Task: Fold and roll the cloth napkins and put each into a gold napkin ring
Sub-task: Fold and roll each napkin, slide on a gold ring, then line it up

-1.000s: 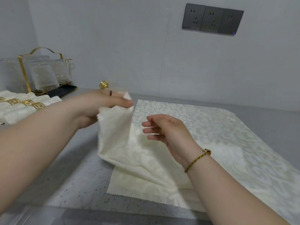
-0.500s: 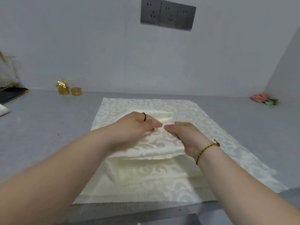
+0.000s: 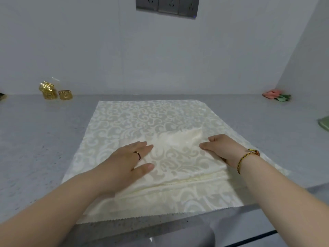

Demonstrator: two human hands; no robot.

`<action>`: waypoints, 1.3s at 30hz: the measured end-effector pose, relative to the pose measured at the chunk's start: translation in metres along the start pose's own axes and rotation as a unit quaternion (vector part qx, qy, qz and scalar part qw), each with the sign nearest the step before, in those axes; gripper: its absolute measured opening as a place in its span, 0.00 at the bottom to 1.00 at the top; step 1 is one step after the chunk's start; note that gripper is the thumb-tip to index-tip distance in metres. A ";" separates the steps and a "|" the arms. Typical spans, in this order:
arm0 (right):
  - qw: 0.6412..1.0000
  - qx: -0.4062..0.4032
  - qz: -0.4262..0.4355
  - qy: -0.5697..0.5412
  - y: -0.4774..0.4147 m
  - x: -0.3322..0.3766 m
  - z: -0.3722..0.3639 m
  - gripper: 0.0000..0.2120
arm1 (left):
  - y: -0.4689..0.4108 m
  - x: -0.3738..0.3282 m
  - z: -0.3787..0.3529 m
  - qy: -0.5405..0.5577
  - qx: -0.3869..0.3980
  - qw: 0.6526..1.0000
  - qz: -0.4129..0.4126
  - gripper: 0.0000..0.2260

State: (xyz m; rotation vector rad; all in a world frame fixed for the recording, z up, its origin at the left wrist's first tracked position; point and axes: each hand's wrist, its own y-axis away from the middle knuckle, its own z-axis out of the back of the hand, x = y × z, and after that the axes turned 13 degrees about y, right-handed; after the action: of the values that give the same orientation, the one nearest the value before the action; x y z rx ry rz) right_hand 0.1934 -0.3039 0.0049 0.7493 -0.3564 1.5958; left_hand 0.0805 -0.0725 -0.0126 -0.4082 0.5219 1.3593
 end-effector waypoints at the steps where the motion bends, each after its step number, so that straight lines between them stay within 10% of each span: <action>1: 1.000 0.003 -0.002 0.007 -0.002 -0.003 -0.002 0.20 | 0.001 0.003 -0.003 -0.020 0.009 1.000 0.002 0.55; 5: 0.999 -0.001 0.014 0.052 0.000 -0.002 -0.006 0.07 | 0.000 0.015 -0.013 -0.089 0.030 0.996 -0.008 0.60; 14: 0.935 -0.094 0.055 0.339 0.001 0.006 -0.008 0.28 | 0.003 0.016 -0.018 -0.089 -0.026 0.994 -0.053 0.58; 20: 0.908 -0.193 0.196 0.315 -0.014 0.027 -0.007 0.21 | 0.014 -0.002 -0.015 -0.149 -0.125 0.958 -0.212 0.29; 29: 0.925 0.031 0.128 0.358 -0.036 0.045 -0.013 0.15 | 0.005 0.000 -0.032 -0.302 -0.066 0.905 -0.290 0.07; 39: 0.971 0.082 0.047 0.218 -0.012 0.056 -0.015 0.14 | -0.015 0.048 0.065 -0.329 -0.272 0.878 -0.215 0.08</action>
State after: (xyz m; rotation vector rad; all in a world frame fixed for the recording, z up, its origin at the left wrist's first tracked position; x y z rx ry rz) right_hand 0.2004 -0.2493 0.0279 0.4893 0.0620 1.8420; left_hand 0.1090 -0.0001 0.0126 -0.4477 -0.5123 1.0954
